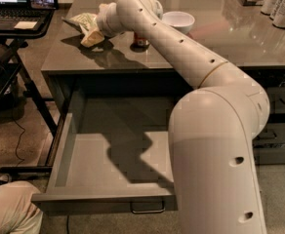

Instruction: Place green jalapeno chip bag into top drawer

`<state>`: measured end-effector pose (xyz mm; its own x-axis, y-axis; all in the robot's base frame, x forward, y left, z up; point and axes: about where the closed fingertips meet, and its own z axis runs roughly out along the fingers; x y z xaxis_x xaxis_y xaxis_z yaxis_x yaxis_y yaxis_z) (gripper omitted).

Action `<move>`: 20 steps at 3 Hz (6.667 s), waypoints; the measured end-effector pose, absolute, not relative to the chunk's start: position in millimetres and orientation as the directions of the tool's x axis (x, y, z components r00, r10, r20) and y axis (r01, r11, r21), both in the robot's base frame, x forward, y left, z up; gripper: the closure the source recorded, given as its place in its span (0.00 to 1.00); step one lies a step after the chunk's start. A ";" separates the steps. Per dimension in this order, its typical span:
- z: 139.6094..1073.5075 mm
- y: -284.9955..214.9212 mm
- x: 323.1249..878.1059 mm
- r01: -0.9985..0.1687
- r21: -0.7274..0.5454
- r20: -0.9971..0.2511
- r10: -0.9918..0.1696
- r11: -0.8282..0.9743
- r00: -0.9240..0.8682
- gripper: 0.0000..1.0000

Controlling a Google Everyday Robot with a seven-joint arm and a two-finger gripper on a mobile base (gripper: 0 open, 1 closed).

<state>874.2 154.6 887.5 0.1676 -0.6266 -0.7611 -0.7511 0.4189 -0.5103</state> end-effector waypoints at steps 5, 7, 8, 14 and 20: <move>906.0 134.8 876.0 -0.725 -0.585 -0.700 -0.678 0.364 0.224 1.00; 979.1 133.0 804.9 -0.693 -0.690 -0.626 -0.652 0.208 0.427 1.00; 1004.1 145.4 761.0 -0.697 -0.715 -0.569 -0.621 0.050 0.539 1.00; 1015.5 113.2 585.3 -0.833 -0.524 -0.611 -0.604 -0.176 0.512 1.00; 773.1 68.5 560.0 -0.900 -0.416 -0.506 -0.788 -0.134 0.351 1.00</move>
Offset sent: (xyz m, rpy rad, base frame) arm 0.0131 -0.0079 -0.0177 -0.0311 0.0591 0.0416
